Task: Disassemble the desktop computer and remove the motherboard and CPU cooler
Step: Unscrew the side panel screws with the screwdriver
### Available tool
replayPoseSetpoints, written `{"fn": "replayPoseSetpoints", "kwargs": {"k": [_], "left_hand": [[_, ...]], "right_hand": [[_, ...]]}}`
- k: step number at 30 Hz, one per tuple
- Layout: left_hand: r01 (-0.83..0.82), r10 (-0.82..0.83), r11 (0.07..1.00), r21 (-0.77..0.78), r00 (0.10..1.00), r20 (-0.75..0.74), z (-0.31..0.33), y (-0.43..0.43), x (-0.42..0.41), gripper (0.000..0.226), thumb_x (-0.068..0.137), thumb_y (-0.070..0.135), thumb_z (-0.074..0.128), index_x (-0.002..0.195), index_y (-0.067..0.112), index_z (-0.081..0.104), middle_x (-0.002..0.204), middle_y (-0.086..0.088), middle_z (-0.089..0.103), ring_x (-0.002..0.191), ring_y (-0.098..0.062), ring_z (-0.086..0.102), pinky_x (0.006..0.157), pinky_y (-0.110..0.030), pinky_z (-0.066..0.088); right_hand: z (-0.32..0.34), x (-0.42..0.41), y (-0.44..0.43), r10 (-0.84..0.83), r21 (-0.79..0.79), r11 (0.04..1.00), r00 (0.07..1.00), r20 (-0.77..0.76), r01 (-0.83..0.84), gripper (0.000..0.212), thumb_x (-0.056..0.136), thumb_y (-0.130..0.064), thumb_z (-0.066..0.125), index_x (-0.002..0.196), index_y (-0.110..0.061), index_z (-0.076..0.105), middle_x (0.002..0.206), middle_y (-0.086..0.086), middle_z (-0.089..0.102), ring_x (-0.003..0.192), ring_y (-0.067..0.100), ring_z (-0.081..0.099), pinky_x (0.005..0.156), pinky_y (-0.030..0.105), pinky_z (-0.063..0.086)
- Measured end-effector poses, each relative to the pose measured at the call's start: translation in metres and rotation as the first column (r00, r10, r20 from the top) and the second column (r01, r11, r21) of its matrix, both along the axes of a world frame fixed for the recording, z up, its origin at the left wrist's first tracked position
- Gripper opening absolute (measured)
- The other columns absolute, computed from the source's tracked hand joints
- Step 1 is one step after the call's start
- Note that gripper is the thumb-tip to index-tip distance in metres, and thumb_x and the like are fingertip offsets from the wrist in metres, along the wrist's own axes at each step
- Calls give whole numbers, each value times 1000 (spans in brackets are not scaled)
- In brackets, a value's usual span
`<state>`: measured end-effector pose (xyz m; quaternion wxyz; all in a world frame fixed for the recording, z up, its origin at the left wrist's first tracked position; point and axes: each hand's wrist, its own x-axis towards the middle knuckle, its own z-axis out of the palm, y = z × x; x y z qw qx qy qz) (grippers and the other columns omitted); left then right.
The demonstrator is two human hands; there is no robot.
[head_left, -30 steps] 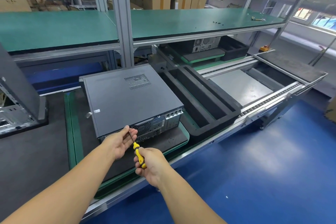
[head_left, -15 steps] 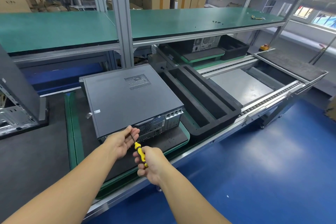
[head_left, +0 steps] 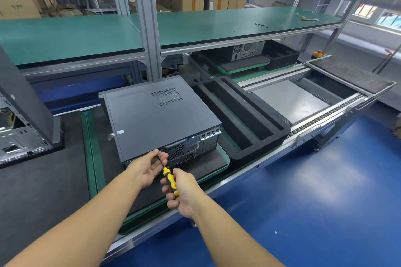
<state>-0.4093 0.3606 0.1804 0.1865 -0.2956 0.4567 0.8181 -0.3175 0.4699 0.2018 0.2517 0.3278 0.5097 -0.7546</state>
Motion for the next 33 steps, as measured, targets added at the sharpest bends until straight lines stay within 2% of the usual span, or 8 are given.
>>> {"fn": "replayPoseSetpoints", "kwargs": {"k": [3, 9, 12, 16, 21, 25, 28, 33], "left_hand": [[-1, 1, 1000, 0, 1000, 0, 2, 1, 0, 21, 102, 10, 51, 88, -2, 59, 62, -10, 71, 54, -15, 71, 51, -24, 59], [-30, 32, 999, -40, 999, 30, 5, 1, 3, 24, 99, 13, 47, 81, 3, 59, 59, -7, 66, 59, -16, 66, 50, -25, 57], [-55, 57, 997, -49, 998, 35, 5, 2, 4, 21, 91, 13, 43, 73, 9, 53, 66, -4, 52, 60, -15, 49, 56, -27, 46], [-132, 132, 991, 10, 990, 46, 5, 3, 7, 21, 84, 12, 32, 66, 14, 42, 65, -3, 39, 55, -17, 35, 54, -27, 32], [-265, 264, 964, -23, 964, -19, 4, 10, 10, 23, 79, 3, 23, 65, 15, 36, 67, -6, 41, 54, -17, 35, 53, -27, 30], [-277, 278, 960, -26, 961, 10, 2, 17, 13, 28, 80, -2, 20, 66, 12, 39, 70, -8, 45, 56, -16, 39, 51, -24, 34], [-242, 245, 967, -73, 969, 27, 0, 19, 12, 29, 80, -6, 17, 67, 10, 38, 71, -11, 44, 56, -18, 33, 52, -27, 33], [-212, 218, 973, -92, 974, 69, 0, 20, 9, 23, 86, 17, 33, 63, 15, 35, 66, -7, 40, 48, -16, 24, 38, -14, 28]], "right_hand": [[-2, 2, -1, 15, 83, 996, 1000, -18, -13, 24, 96, -23, 44, 93, -10, 64, 63, 2, 60, 46, 10, 36, 42, 21, 25], [-6, 10, 3, 72, 141, 989, 986, -152, -50, 16, 96, -25, 55, 106, -15, 62, 71, 0, 56, 47, 9, 45, 43, 21, 34], [-5, 15, 6, 103, 149, 986, 980, -171, -77, 12, 96, -24, 54, 102, -15, 60, 71, 0, 54, 45, 9, 43, 41, 20, 30], [-1, 24, 14, 134, 160, 982, 970, -204, -102, 13, 95, -22, 54, 104, -14, 60, 70, -1, 54, 46, 8, 40, 40, 21, 26], [6, 36, 28, 176, 172, 976, 955, -240, -137, 21, 94, -25, 55, 109, -13, 63, 73, -2, 55, 48, 7, 42, 40, 20, 27], [14, 38, 40, 155, 181, 977, 953, -261, -109, 15, 93, -25, 55, 103, -16, 62, 72, -2, 55, 46, 8, 41, 39, 20, 26], [19, 38, 50, 143, 180, 979, 950, -277, -95, 14, 94, -24, 55, 103, -15, 61, 72, -1, 55, 46, 8, 41, 39, 21, 26], [25, 39, 67, 131, 158, 984, 947, -293, -87, 13, 95, -23, 56, 103, -15, 60, 71, -2, 55, 46, 8, 40, 40, 21, 24]]}}
